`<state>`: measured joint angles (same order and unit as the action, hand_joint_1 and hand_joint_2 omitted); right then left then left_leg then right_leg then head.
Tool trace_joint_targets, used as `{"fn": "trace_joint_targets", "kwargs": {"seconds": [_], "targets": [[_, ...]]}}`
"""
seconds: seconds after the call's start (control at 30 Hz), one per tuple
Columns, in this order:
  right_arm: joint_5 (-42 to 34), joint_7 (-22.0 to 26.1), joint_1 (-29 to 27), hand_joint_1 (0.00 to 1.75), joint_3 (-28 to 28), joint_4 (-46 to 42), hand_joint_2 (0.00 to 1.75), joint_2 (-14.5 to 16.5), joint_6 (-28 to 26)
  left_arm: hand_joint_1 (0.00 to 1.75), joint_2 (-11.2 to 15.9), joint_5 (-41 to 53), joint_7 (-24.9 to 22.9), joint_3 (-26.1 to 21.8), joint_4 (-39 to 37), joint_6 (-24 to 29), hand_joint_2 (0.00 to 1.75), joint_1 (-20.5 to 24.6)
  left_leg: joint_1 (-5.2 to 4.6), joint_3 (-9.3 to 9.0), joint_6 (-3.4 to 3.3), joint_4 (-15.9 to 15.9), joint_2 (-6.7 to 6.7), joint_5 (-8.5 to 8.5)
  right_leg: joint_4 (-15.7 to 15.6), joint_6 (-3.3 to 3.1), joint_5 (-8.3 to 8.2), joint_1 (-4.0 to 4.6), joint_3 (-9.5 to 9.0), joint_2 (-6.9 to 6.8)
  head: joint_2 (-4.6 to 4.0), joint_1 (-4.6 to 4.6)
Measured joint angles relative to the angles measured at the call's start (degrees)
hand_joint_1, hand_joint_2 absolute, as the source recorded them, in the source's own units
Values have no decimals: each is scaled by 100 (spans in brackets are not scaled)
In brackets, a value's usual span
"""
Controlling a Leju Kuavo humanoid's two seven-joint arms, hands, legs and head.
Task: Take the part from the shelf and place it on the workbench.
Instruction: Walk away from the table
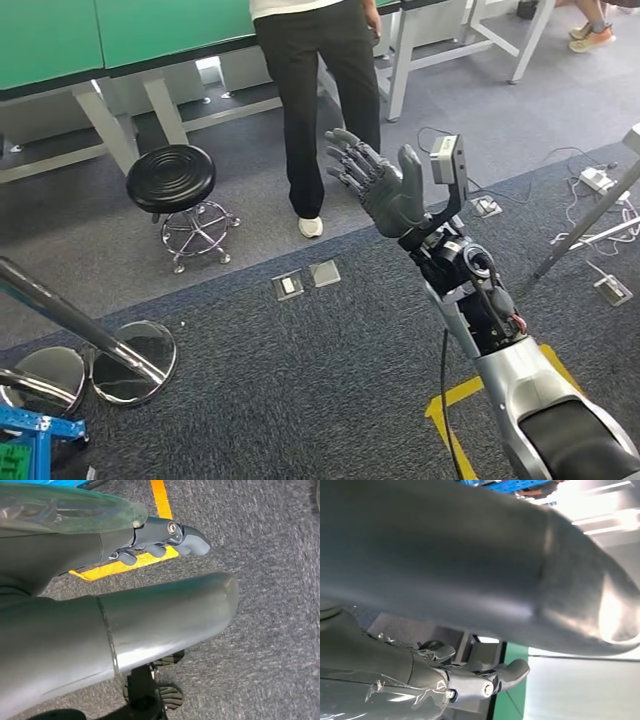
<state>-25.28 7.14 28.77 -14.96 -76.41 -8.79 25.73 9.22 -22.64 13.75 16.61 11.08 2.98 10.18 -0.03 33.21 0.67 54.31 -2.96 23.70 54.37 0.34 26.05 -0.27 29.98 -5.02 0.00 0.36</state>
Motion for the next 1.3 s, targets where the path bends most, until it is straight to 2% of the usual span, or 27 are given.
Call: {"fn": "trace_joint_targets", "kwargs": {"seconds": [0.07, 0.13, 0.17, 0.23, 0.27, 0.3, 0.33, 0.37, 0.43, 0.5, 0.53, 0.57, 0.6, 0.67, 0.73, 0.77, 0.8, 0.83, 0.87, 0.93, 1.0, 1.1, 1.13, 1.17, 1.23, 1.27, 1.3], "targets": [[3, -25, -4, 0, -1, -8, 0, 0, -4, 0, 10, 0, 4, 1, 0, 7, 0, -15, -15, -7, -48, -27, 103, -10, -11, 58, 19, 0, -25, -73, 0, 16], [1, -52, -10, 0, -1, -32, 0, 0, -7, 0, 19, 0, 7, 1, 0, 13, 0, -26, 13, -49, -105, -79, 190, -33, 147, 113, 156, -21, 28, 57, 0, 27], [-2, -64, -15, 0, -1, -45, 0, 0, -10, 0, 21, 0, 8, 1, 0, 15, 0, -21, 32, -71, -137, -103, 236, -46, 407, 133, 313, -28, 137, 186, 0, 42], [-6, -90, -52, 0, 2, -54, 0, 0, -26, 0, 18, 1, 9, 3, 0, 21, 0, -10, 42, -79, -173, -108, 340, -49, 1247, 155, 707, -38, 513, 426, 0, 84], [-8, -113, -84, 0, 4, -56, 0, 0, -40, 0, 13, 3, 9, 6, 0, 24, 0, -10, 41, -81, -178, -106, 405, -48, 1617, 166, 826, -37, 692, 466, 0, 105], [-9, -137, -116, 0, 7, -59, 0, 0, -52, 0, 7, 5, 9, 10, 0, 26, 0, -15, 41, -84, -178, -103, 474, -47, 1802, 171, 839, -37, 794, 483, 0, 122], [-11, -160, -139, 0, 10, -68, 0, 0, -62, 0, 1, 8, 9, 14, 0, 27, 0, -21, 43, -89, -175, -97, 547, -45, 1734, 171, 726, -40, 780, 492, 0, 141], [-13, -178, -150, 0, 12, -83, 0, 0, -67, 0, -3, 10, 9, 16, 0, 27, 0, -24, 48, -97, -165, -87, 618, -38, 1434, 167, 514, -48, 660, 512, 0, 160], [-14, -192, -152, 0, 15, -122, 0, 0, -68, 0, -4, 13, 8, 19, 0, 29, 0, -18, 50, -89, -123, -46, 753, -15, 581, 165, 102, -86, 298, 721, 0, 195], [-14, -199, -163, 0, 20, -156, 0, 0, -69, 0, -4, 14, 4, 24, 0, 35, 0, -10, 57, -18, -57, -1, 873, -18, 126, 148, -5, -107, 88, 930, 0, 192], [-16, -206, -174, 0, 22, -168, 0, 0, -71, 0, -3, 14, 2, 29, 0, 39, 0, -13, 66, 22, -19, 6, 930, -37, 95, 129, 18, -99, 66, 953, 0, 187], [-21, -213, -181, 0, 22, -184, 0, 0, -71, 0, 0, 15, -1, 38, 0, 42, 0, -26, 78, 50, 17, 1, 989, -57, 78, 99, 17, -95, 51, 901, 0, 186], [-28, -220, -184, 0, 21, -200, 0, 1, -71, 0, 0, 15, -2, 46, 0, 44, 0, -40, 84, 68, 49, 19, 963, -48, 59, 66, 1, -92, 41, 838, 0, 181], [-39, -234, -173, 0, 21, -234, 0, 1, -68, 0, 8, 15, -2, 57, 0, 46, 0, -47, 71, 228, 100, 333, 703, 137, 5, -6, -27, -100, 11, 694, 0, 130], [-40, -244, -173, 0, 26, -252, 0, 0, -66, 0, 5, 11, 0, 60, 0, 49, 0, -33, 67, 619, 141, 1119, 413, 506, -17, -49, -33, -75, 8, 543, 0, 73], [-39, -248, -177, 0, 25, -252, 0, 0, -66, 0, -1, 8, 1, 61, 0, 49, 0, -32, 72, 822, 154, 1517, 369, 650, -17, -57, -31, -64, 14, 471, 0, 60], [-39, -249, -183, 0, 21, -252, 0, 0, -64, 0, -8, 5, 1, 62, 0, 50, 0, -39, 75, 946, 160, 1756, 352, 703, -17, -61, -28, -57, 17, 402, 0, 46], [-38, -249, -186, 0, 15, -252, 0, 0, -63, 0, -13, 3, 1, 63, 0, 50, 0, -47, 75, 948, 157, 1753, 345, 643, -17, -62, -26, -53, 17, 338, 0, 33], [-38, -247, -183, 0, 11, -252, 0, 0, -63, 0, -15, 2, 2, 64, 0, 50, 0, -52, 71, 818, 143, 1497, 329, 485, -17, -61, -22, -49, 12, 278, 0, 20], [-38, -242, -167, 0, 5, -252, 0, 0, -63, 0, -6, 2, 2, 64, 0, 50, 0, -46, 32, 334, 75, 585, 173, 110, -16, -46, -4, -34, -8, 166, 0, 7], [-37, -235, -146, 0, 4, -252, 0, 0, -63, 0, 5, 2, 3, 64, 0, 50, 0, -33, -23, 36, -7, 15, 46, -54, -16, -10, 21, -13, -24, 79, 0, 16], [-31, -221, -130, 0, -1, -254, 0, 1, -54, 0, 23, 1, 6, 64, 0, 58, 0, -42, -35, -4, -88, -75, 153, -66, -22, 68, 61, -13, -50, -3, 0, 32], [-30, -214, -124, 0, -2, -256, 0, 2, -49, 0, 26, 1, 5, 64, 0, 61, 0, -44, -17, -29, -117, -102, 198, -76, 43, 92, 121, -19, -34, 56, 0, 37], [-30, -206, -117, 0, -3, -258, 0, 2, -43, 0, 26, 1, 5, 64, 0, 62, 0, -41, 4, -55, -144, -129, 240, -88, 218, 112, 239, -25, 34, 156, 0, 48], [-30, -196, -118, 0, -3, -258, 0, 2, -37, 0, 21, 1, 4, 66, 0, 63, 0, -30, 23, -79, -178, -147, 334, -96, 970, 138, 616, -36, 366, 395, 0, 96], [-30, -194, -129, 0, -2, -255, 0, 2, -37, 0, 16, 1, 4, 66, 0, 63, 0, -29, 22, -79, -184, -144, 389, -96, 1401, 149, 783, -38, 574, 451, 0, 123], [-30, -194, -146, 0, -2, -250, 0, 2, -38, 0, 9, 1, 4, 66, 0, 63, 0, -32, 21, -80, -186, -140, 450, -95, 1705, 159, 858, -38, 734, 475, 0, 144]]}}
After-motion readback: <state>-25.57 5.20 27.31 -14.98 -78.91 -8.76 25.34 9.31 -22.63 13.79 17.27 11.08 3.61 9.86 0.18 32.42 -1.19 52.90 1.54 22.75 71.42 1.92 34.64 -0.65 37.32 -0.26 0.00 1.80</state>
